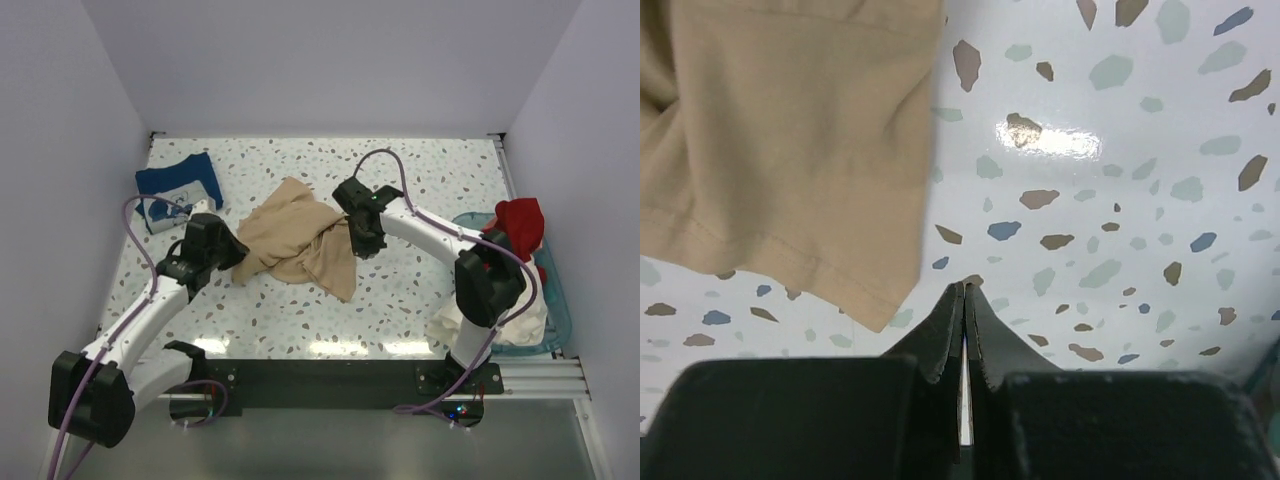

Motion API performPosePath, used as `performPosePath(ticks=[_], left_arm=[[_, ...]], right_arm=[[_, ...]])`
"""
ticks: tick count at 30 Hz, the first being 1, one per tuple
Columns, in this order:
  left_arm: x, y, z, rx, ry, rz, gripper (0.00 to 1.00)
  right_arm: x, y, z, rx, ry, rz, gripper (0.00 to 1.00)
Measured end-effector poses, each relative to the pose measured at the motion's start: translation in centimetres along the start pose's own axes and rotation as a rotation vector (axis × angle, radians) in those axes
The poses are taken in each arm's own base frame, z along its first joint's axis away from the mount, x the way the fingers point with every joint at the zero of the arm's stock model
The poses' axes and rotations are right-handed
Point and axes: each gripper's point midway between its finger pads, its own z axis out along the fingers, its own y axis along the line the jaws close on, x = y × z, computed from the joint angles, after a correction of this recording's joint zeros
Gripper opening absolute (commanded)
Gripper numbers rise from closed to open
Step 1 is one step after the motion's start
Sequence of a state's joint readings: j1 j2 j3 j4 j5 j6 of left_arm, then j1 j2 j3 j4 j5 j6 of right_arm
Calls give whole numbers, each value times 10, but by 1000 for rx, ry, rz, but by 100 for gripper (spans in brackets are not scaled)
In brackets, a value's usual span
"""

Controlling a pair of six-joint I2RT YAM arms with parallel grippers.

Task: Fold and stack the t-shirts
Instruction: Flatten the tshirt out

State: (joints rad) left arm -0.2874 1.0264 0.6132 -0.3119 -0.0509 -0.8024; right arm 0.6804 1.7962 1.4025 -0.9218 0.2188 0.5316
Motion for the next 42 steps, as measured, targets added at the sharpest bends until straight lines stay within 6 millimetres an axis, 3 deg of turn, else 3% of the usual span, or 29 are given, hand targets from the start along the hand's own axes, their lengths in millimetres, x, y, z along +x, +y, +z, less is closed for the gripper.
performPosePath(ticks=[3, 7, 11, 14, 17, 20, 24, 28, 37, 42], left_arm=[[-12, -16, -8, 53, -24, -3, 0], [-5, -12, -12, 40, 5, 1, 0], [-5, -6, -19, 18, 2, 6, 0], [-16, -13, -27, 17, -17, 10, 0], [-42, -31, -41, 43, -75, 14, 0], [-81, -56, -64, 83, -171, 20, 0], [-133, -84, -98, 125, -315, 29, 0], [-159, -95, -119, 137, -396, 49, 0], [-158, -85, -114, 83, -385, 77, 0], [-159, -85, -115, 81, -388, 82, 0]], right_arm=[[-8, -2, -13, -14, -33, 13, 0], [-6, 1, -18, -38, -34, 20, 0], [12, 13, -6, -111, 23, 32, 1], [35, 24, 8, -177, 90, 52, 11], [52, 32, 16, -222, 146, 65, 25], [54, 40, 17, -260, 150, 68, 36], [50, 50, 16, -299, 133, 60, 45], [55, 55, 20, -296, 142, 43, 52], [85, 65, 35, -232, 206, -43, 56], [88, 60, 36, -180, 202, -57, 54]])
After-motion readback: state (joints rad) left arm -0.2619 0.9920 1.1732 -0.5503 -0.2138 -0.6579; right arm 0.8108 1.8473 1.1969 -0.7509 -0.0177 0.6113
